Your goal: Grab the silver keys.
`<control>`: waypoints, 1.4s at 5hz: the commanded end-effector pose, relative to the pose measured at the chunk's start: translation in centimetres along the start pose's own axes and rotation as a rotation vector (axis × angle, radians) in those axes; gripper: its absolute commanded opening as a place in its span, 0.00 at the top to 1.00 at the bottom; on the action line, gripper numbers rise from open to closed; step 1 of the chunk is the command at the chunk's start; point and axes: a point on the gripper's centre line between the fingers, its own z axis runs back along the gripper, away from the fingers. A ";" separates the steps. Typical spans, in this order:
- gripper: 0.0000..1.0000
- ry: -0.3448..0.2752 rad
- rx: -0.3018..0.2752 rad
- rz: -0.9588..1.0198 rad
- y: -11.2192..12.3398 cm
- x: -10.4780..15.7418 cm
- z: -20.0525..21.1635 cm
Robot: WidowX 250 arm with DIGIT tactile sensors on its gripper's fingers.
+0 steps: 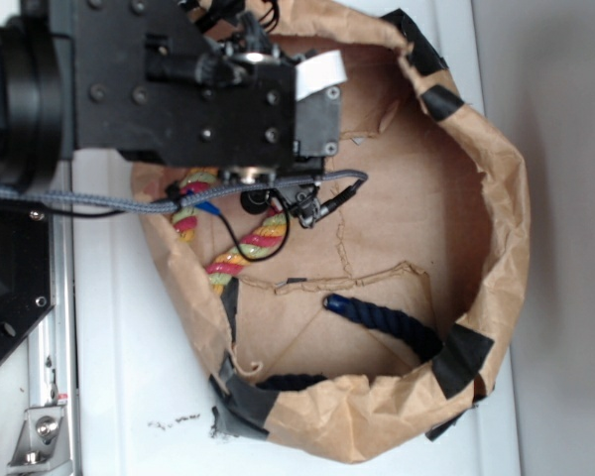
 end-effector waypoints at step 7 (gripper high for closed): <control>0.00 -0.072 0.028 0.046 1.1 2.6 -5.2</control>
